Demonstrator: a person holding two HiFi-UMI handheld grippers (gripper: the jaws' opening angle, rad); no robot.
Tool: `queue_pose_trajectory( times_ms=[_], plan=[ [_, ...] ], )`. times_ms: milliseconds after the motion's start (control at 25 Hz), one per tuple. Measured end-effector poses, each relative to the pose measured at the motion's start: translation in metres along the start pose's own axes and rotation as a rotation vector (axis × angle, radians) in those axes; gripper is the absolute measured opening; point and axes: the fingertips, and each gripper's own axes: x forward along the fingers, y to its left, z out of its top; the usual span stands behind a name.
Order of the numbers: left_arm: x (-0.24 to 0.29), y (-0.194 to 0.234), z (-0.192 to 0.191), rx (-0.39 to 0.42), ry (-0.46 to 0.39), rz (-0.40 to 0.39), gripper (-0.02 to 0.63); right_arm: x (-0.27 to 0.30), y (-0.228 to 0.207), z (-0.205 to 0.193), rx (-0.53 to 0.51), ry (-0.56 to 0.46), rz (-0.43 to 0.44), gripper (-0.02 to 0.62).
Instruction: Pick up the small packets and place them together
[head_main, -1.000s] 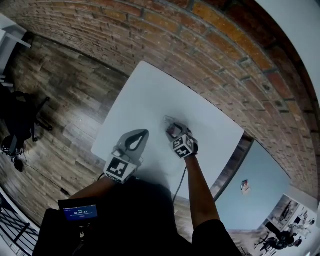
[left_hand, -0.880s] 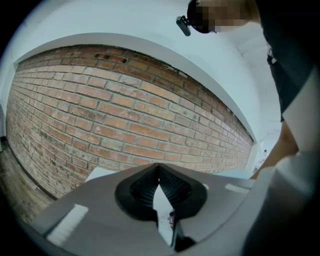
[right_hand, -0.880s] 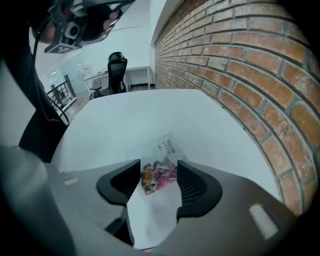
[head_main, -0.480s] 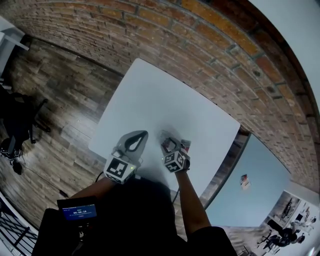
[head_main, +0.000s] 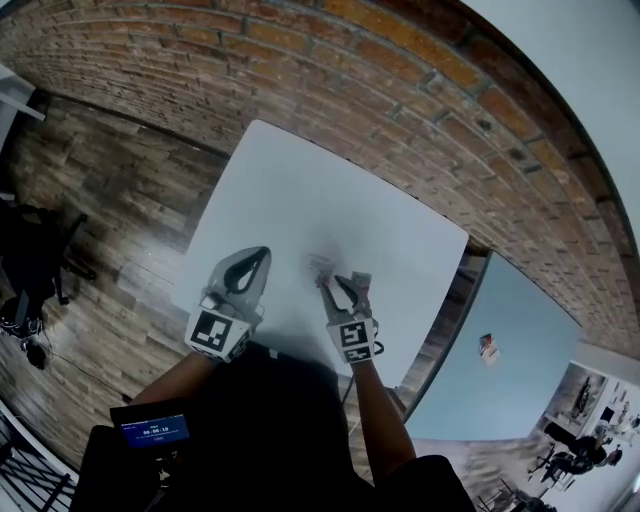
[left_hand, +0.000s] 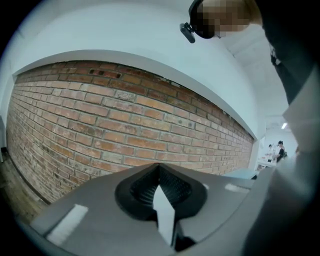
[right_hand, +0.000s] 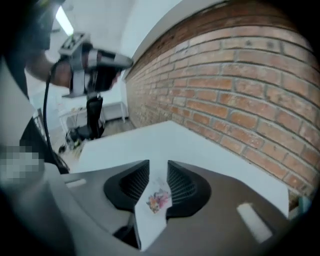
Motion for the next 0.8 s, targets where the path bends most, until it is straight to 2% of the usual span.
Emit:
queue_pose_trajectory(
  times_ms=[80, 200, 320, 440, 640, 800],
  plan=[
    [0.005, 0.002, 0.008, 0.021, -0.005, -0.013, 0.000, -0.040, -0.009, 0.034, 0.124, -0.167, -0.058, 0.003],
    [0.012, -0.002, 0.013, 0.021, -0.007, -0.063, 0.000, -0.093, -0.017, 0.075, 0.208, -0.341, -0.194, 0.002],
    [0.011, -0.010, 0.015, 0.007, -0.020, -0.088, 0.000, -0.129, -0.018, 0.090, 0.198, -0.400, -0.310, 0.002],
    [0.007, -0.029, 0.020, 0.013, -0.051, -0.109, 0.000, -0.161, -0.017, 0.102, 0.186, -0.473, -0.383, 0.002],
    [-0.024, -0.075, 0.017, 0.032, -0.075, -0.127, 0.000, -0.217, -0.003, 0.101, 0.163, -0.581, -0.420, 0.002],
    [-0.075, -0.125, -0.002, 0.078, -0.085, -0.111, 0.000, -0.269, 0.027, 0.079, 0.140, -0.628, -0.410, 0.002]
  ],
)
